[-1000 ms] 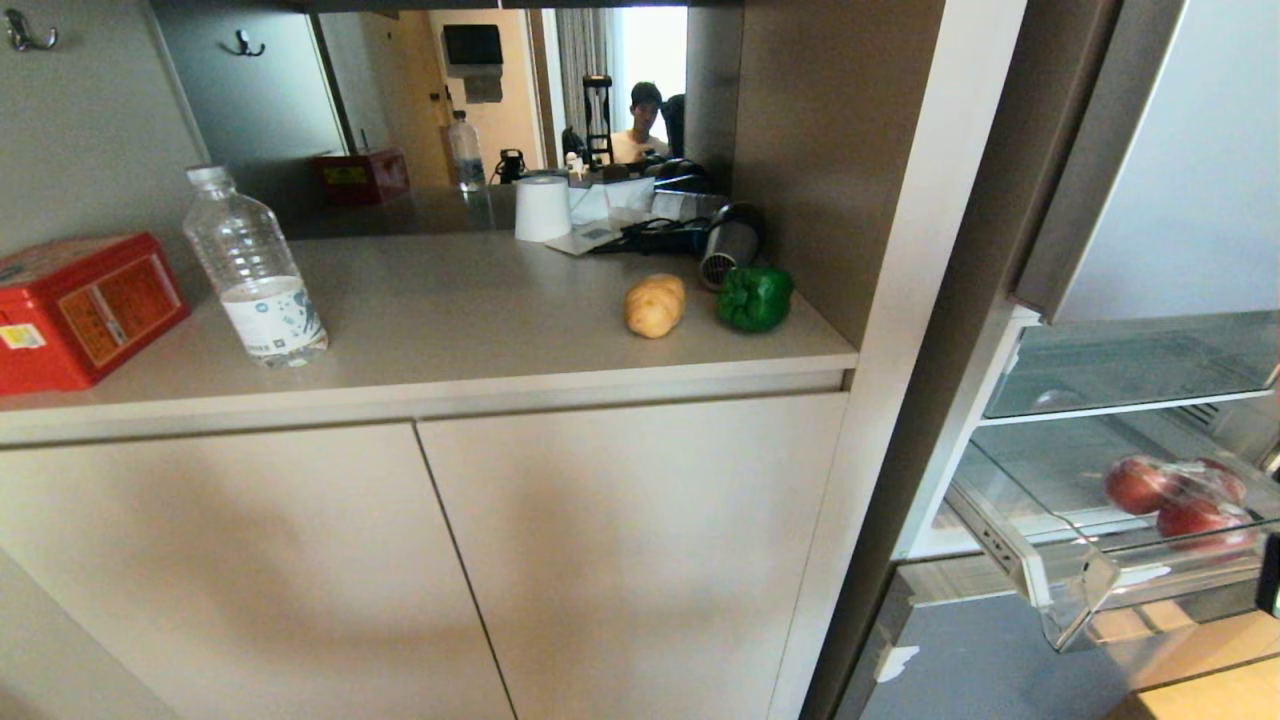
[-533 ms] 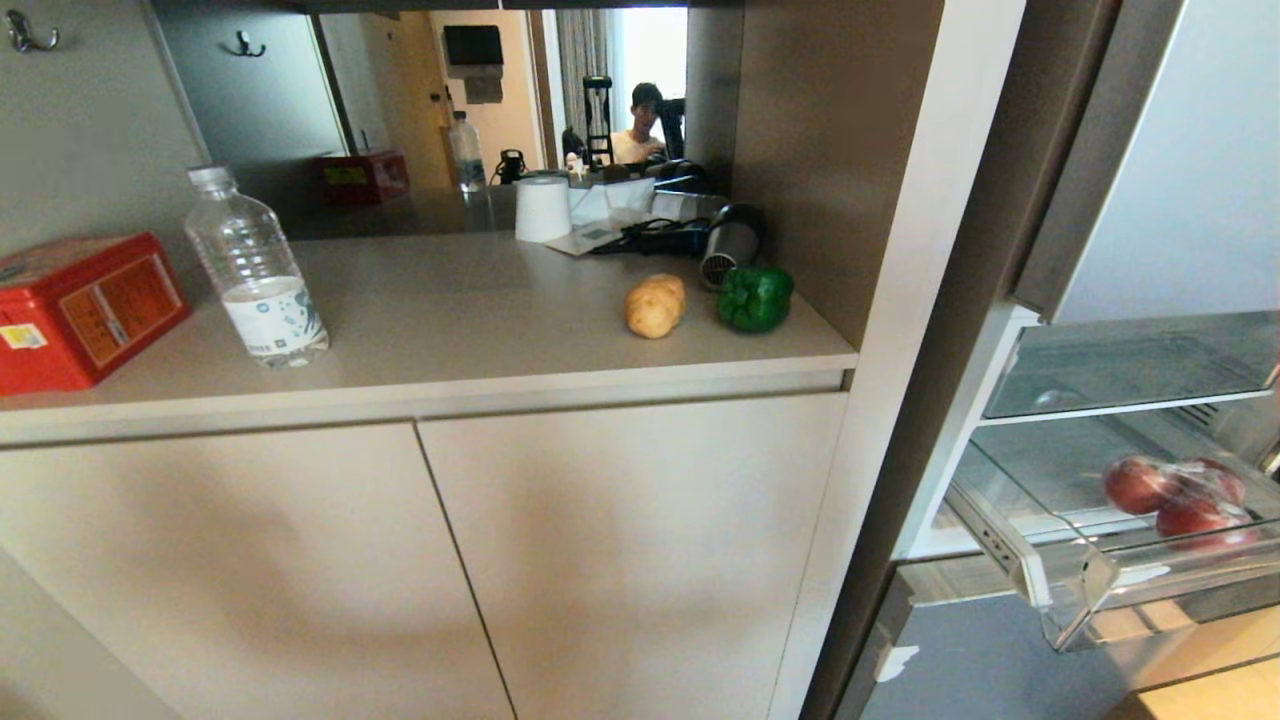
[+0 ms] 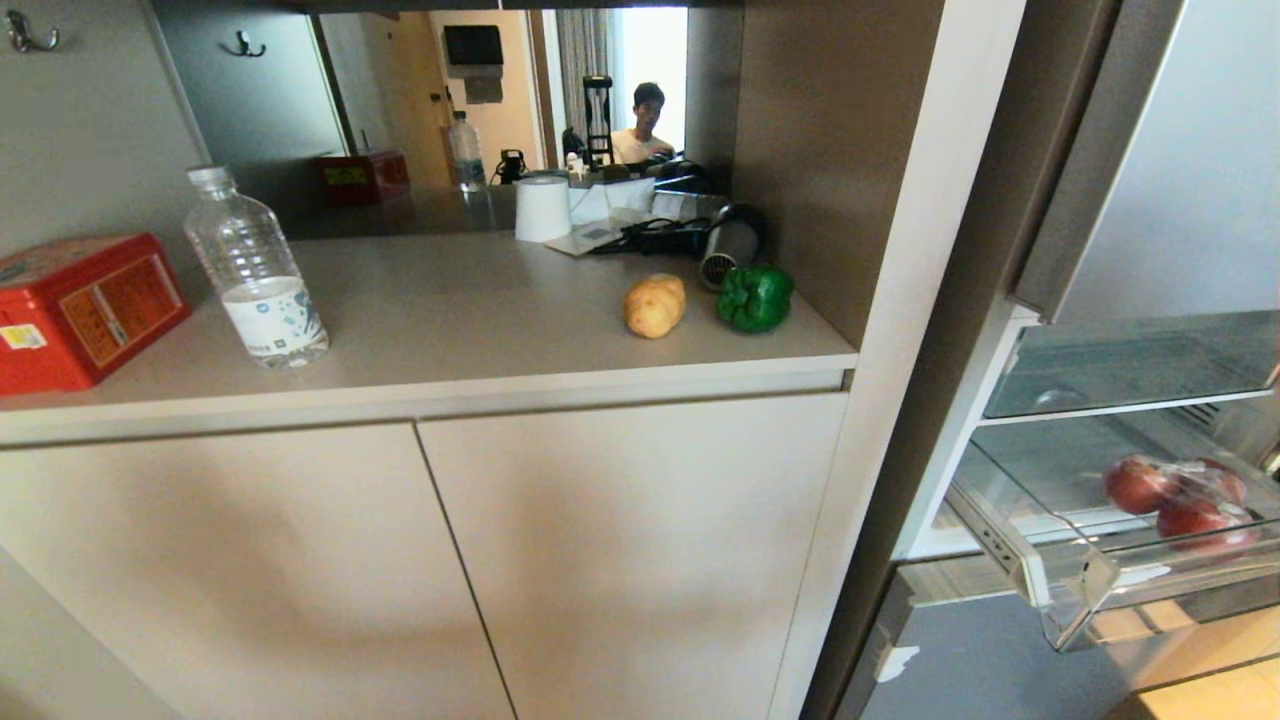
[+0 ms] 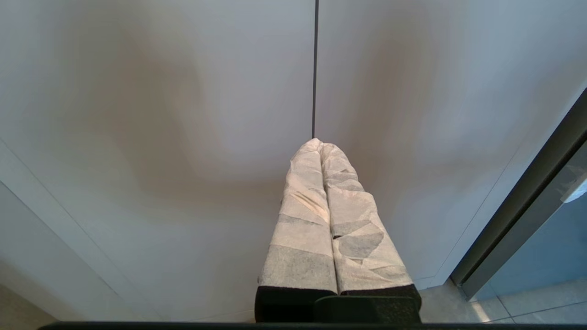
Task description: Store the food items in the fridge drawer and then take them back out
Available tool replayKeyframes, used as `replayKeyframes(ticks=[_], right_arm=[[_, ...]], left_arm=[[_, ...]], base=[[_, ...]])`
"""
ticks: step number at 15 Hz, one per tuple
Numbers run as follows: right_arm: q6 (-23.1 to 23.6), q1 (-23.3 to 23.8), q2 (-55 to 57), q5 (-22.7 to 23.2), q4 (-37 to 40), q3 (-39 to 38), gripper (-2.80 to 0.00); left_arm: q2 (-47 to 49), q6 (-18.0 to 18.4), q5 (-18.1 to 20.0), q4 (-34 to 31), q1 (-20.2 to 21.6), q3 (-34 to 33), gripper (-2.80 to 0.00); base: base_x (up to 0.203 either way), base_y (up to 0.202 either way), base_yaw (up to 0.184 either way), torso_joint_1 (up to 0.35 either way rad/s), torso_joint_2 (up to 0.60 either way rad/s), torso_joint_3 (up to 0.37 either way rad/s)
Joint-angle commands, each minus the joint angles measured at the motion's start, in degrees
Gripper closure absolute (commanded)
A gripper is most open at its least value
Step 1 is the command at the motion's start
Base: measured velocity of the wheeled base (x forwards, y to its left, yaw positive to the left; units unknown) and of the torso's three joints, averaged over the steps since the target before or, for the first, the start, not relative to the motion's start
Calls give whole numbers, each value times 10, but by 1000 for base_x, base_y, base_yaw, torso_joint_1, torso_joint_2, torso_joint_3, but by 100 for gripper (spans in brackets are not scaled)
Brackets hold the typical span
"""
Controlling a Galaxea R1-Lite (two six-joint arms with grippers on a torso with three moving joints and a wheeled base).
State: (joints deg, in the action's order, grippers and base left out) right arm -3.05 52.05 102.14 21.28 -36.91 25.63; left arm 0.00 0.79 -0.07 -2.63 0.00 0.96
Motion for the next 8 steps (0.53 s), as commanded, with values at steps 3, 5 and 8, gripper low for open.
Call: replayKeyframes(ticks=[3, 5, 8], right_arm=[[-19, -12, 103, 2, -16, 77, 0], [-23, -27, 129, -1, -19, 101, 0], [-40, -49, 156, -4, -19, 128, 0]], left_arm=[[0, 0, 0, -1, 0, 0, 0], [0, 0, 0, 0, 0, 0, 0], [1, 0, 0, 0, 0, 0, 0]], base=[[0, 0, 0, 0, 0, 0], [0, 0, 0, 0, 0, 0], [0, 0, 0, 0, 0, 0]])
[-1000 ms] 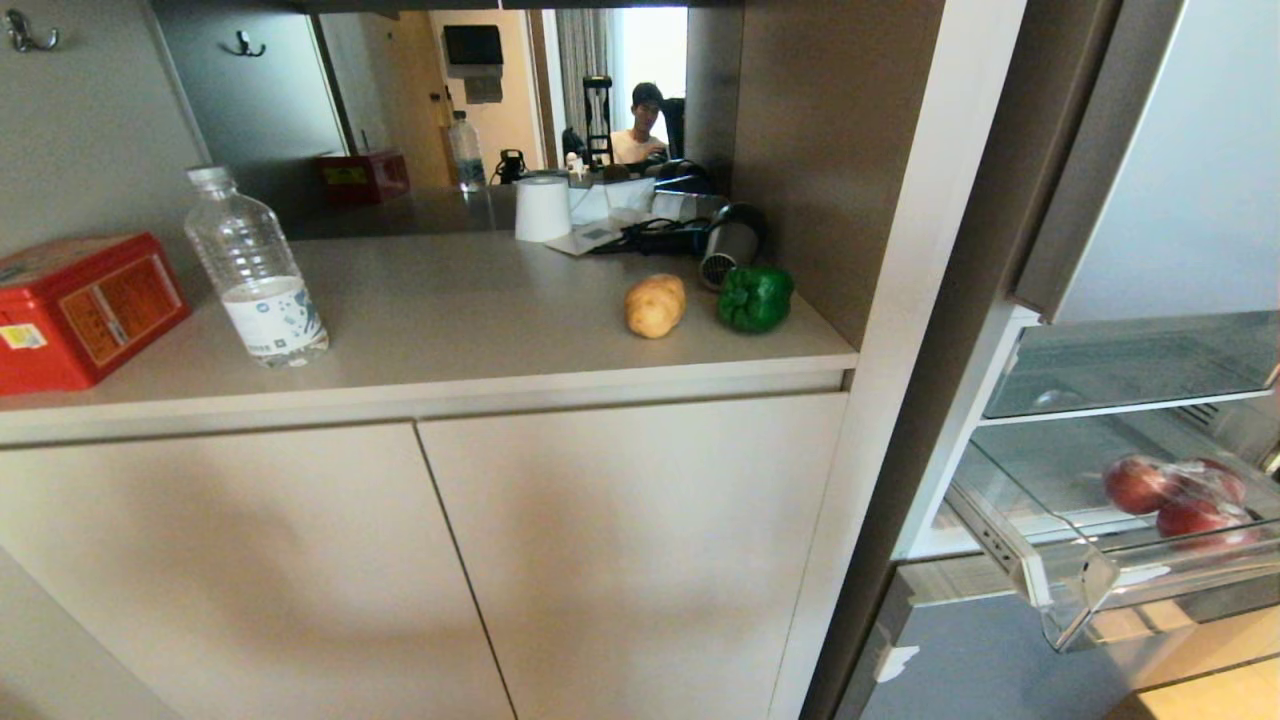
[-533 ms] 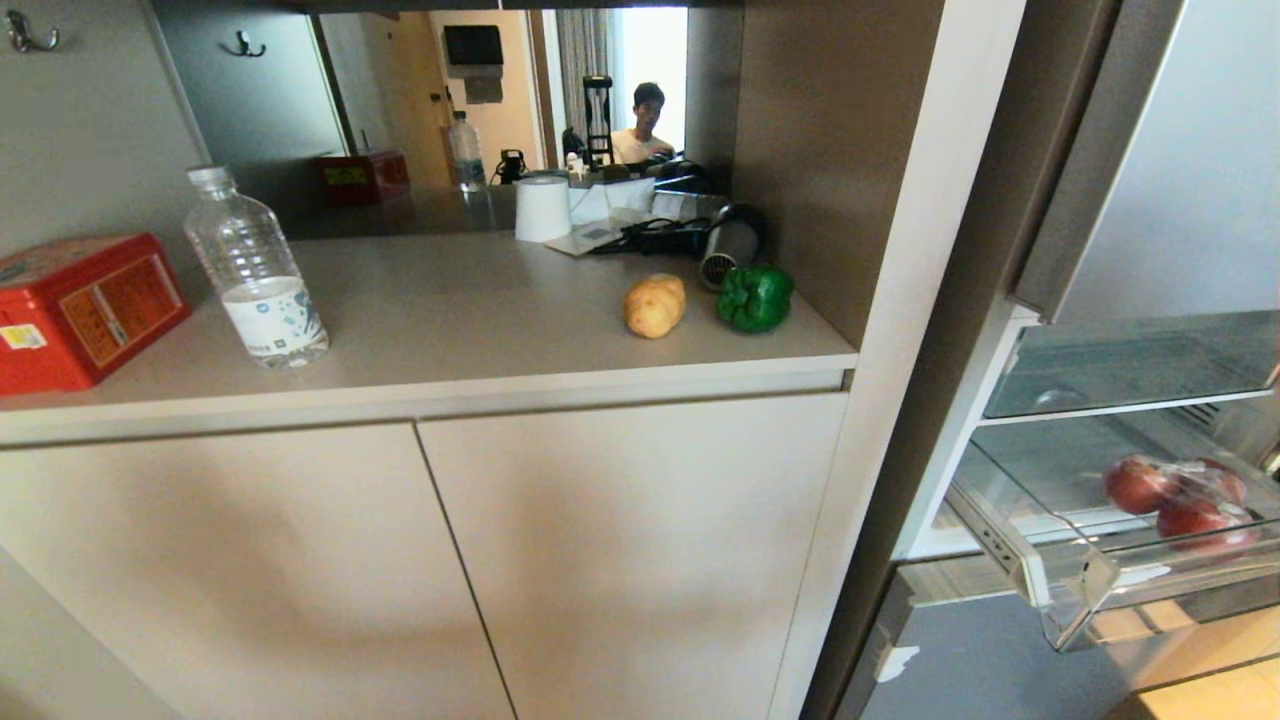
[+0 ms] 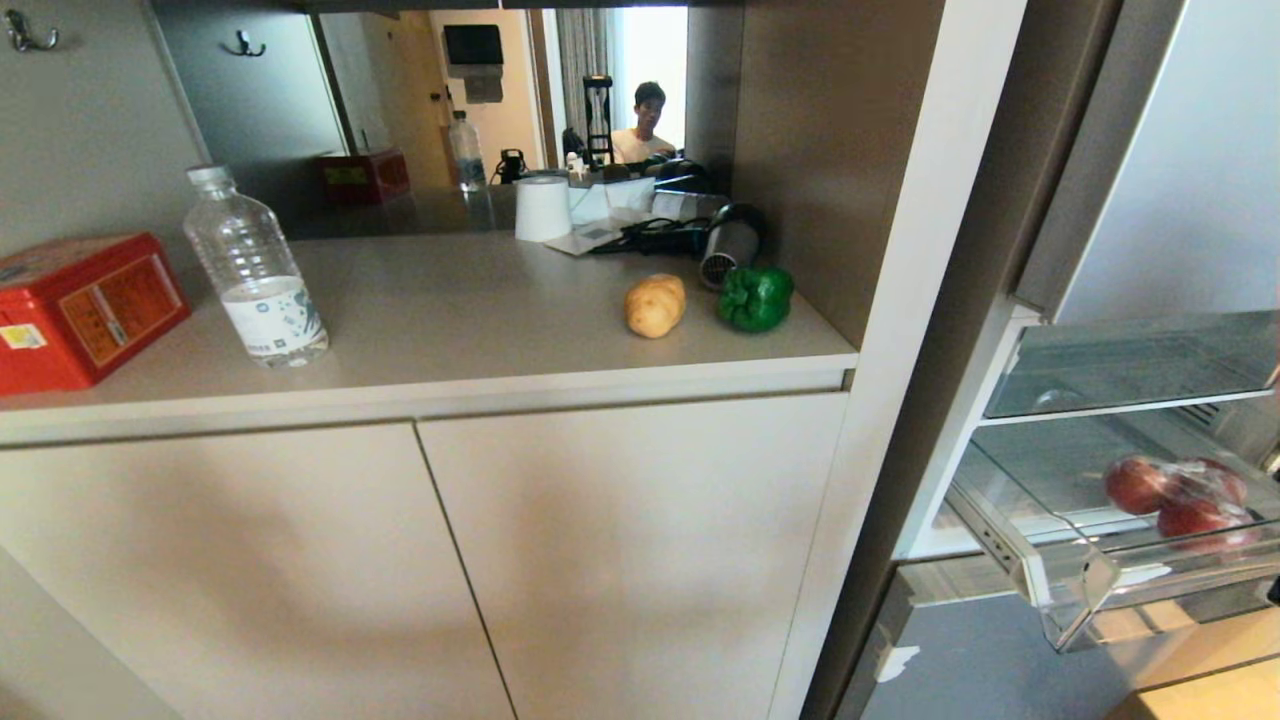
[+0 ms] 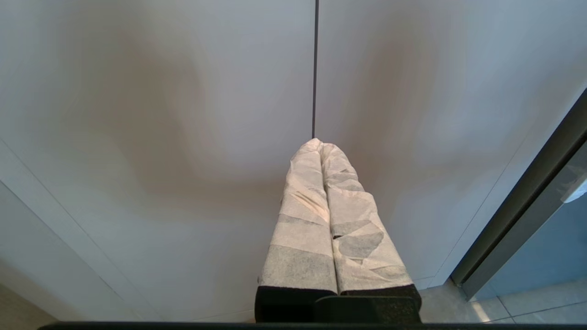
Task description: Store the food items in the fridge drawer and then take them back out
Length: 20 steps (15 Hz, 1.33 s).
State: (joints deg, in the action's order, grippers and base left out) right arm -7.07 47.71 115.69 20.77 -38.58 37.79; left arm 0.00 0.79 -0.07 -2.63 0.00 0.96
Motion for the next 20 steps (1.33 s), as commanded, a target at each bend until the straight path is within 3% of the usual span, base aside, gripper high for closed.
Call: replayKeyframes(ticks=[1, 7, 14, 18, 20], right_arm=[[-10, -15, 25, 1, -3, 18, 0], [-54, -73, 74, -1, -19, 90, 0], [-127, -148, 160, -1, -24, 230, 0], [-144, -164, 219, -1, -125, 255, 0], [-154, -165, 223, 1, -131, 258, 0]], left_arm=[[1, 0, 0, 0, 0, 0, 0], [1, 0, 0, 0, 0, 0, 0], [0, 0, 0, 0, 0, 0, 0], [1, 0, 0, 0, 0, 0, 0], [1, 0, 0, 0, 0, 0, 0]], base=[[0, 0, 0, 0, 0, 0], [0, 0, 0, 0, 0, 0], [0, 0, 0, 0, 0, 0], [0, 0, 0, 0, 0, 0], [0, 0, 0, 0, 0, 0]])
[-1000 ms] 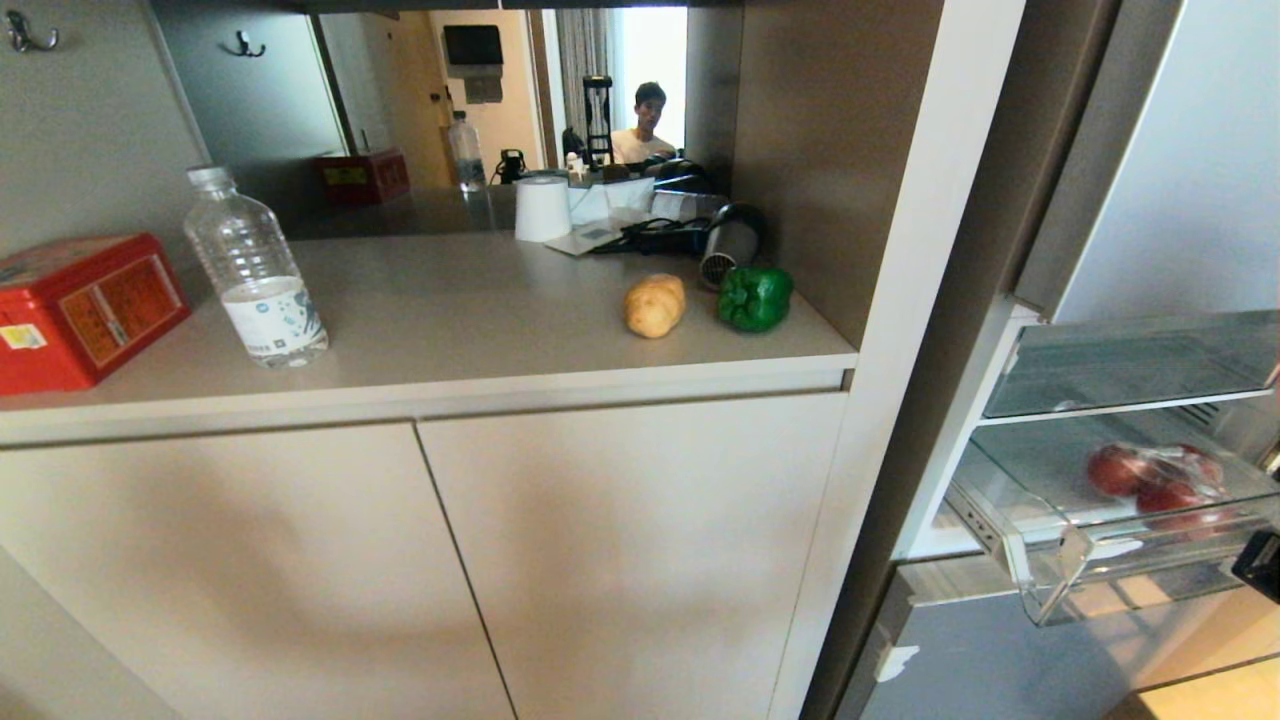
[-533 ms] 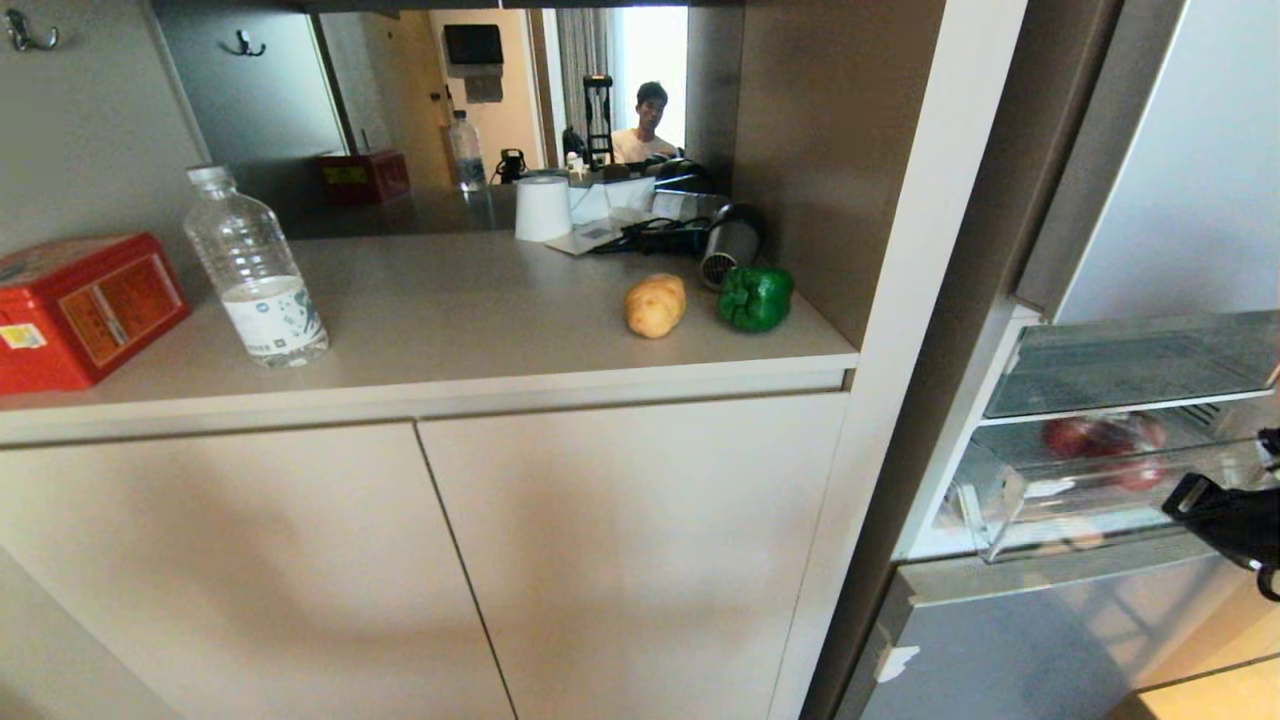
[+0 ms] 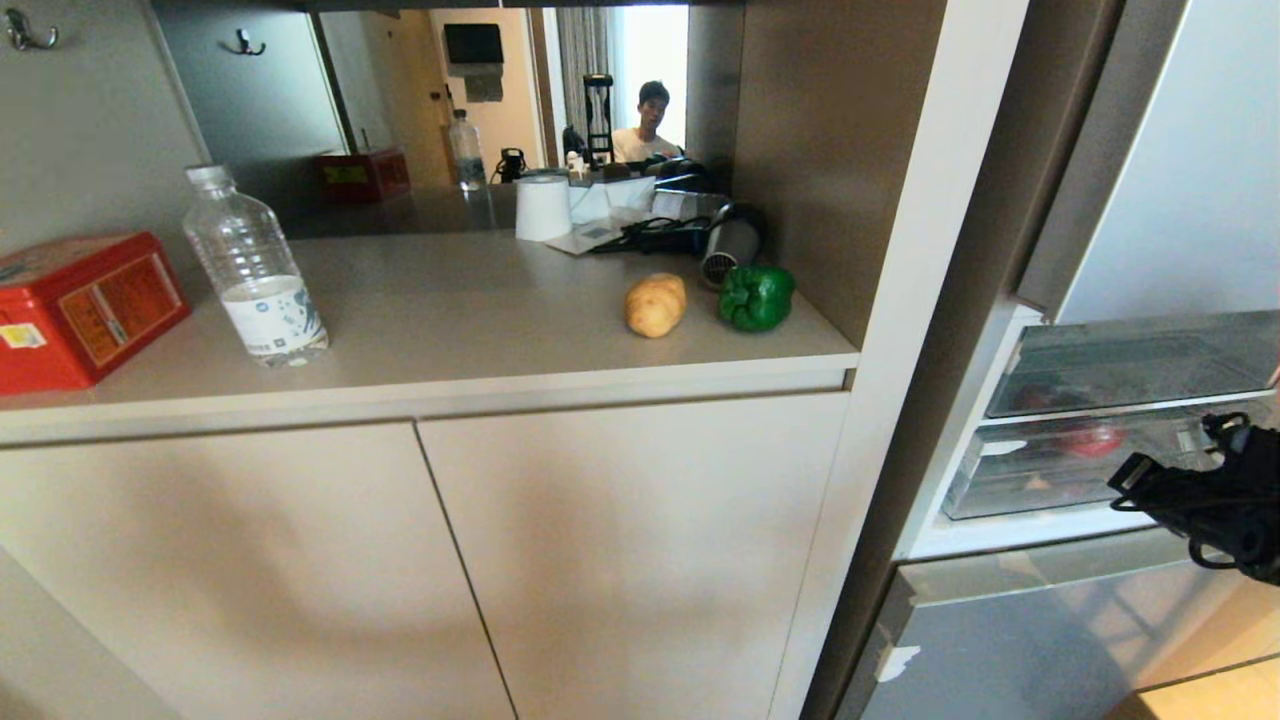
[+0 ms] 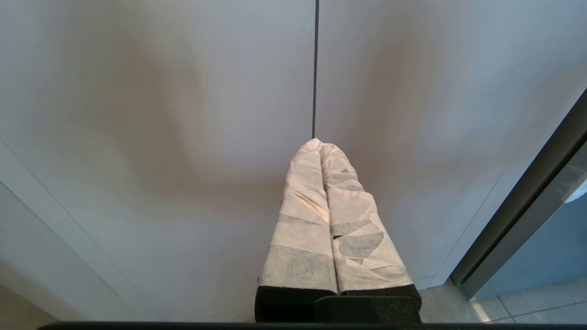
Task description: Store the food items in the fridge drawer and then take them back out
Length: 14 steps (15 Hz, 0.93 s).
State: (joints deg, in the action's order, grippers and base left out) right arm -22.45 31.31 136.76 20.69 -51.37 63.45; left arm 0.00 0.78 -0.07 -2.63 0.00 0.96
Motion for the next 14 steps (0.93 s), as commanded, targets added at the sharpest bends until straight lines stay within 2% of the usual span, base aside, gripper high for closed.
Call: replayKeyframes(ticks=[1, 4, 7, 10, 14], right_arm=[[-14, -1, 12, 1, -8, 9, 0], [-32, -1, 0, 1, -10, -6, 0], [-31, 18, -65, 4, -9, -74, 0], [-30, 61, -175, 4, 4, -155, 0], [-13, 109, -382, 10, 82, -279, 0]], left_arm=[[1, 0, 0, 0, 0, 0, 0], [0, 0, 0, 0, 0, 0, 0], [1, 0, 0, 0, 0, 0, 0], [1, 0, 0, 0, 0, 0, 0], [1, 0, 0, 0, 0, 0, 0]], base=[[0, 0, 0, 0, 0, 0], [0, 0, 0, 0, 0, 0], [0, 0, 0, 0, 0, 0], [0, 0, 0, 0, 0, 0], [0, 0, 0, 0, 0, 0]])
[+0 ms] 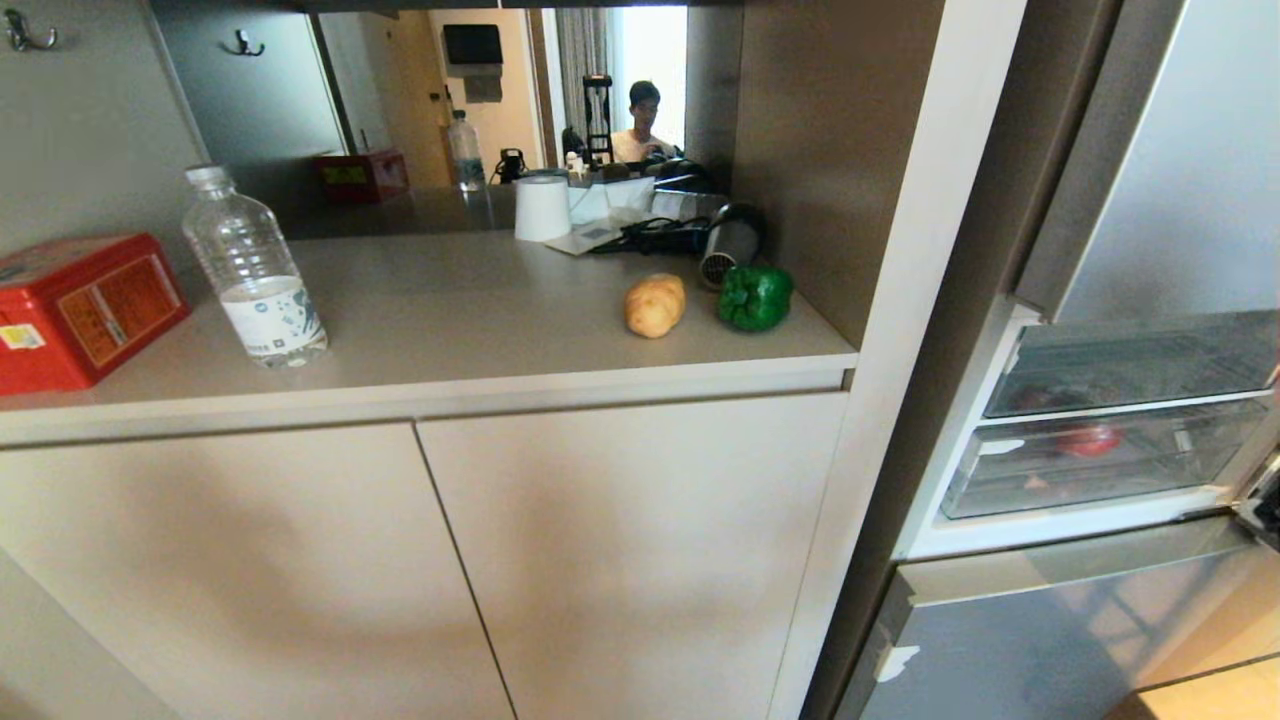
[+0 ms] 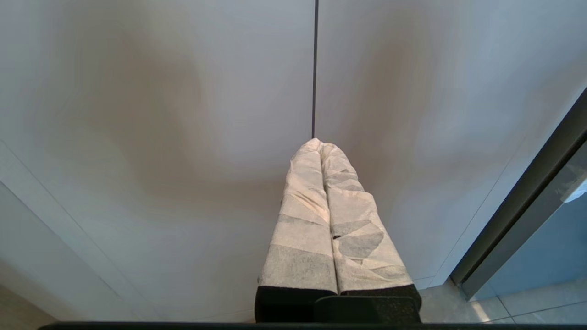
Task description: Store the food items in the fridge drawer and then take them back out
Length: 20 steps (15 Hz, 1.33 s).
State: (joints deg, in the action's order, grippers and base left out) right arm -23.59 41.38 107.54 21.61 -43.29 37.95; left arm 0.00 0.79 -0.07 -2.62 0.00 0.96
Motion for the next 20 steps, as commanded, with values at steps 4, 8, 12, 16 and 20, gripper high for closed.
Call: replayKeyframes(ticks=[4, 8, 12, 16, 20], right_arm=[[72, 13, -331, 27, 55, -161, 0], [134, -147, -570, -21, 172, -267, 0], [175, -355, -818, -108, 285, -344, 0], [252, -400, -1022, -177, 452, -351, 0], [265, -412, -1075, -210, 465, -366, 0]], left_arm=[[0, 0, 0, 0, 0, 0, 0], [1, 0, 0, 0, 1, 0, 0], [0, 0, 0, 0, 0, 0, 0], [0, 0, 0, 0, 0, 0, 0], [0, -1, 0, 0, 0, 0, 0]], base=[[0, 0, 0, 0, 0, 0], [0, 0, 0, 0, 0, 0], [0, 0, 0, 0, 0, 0], [0, 0, 0, 0, 0, 0], [0, 0, 0, 0, 0, 0]])
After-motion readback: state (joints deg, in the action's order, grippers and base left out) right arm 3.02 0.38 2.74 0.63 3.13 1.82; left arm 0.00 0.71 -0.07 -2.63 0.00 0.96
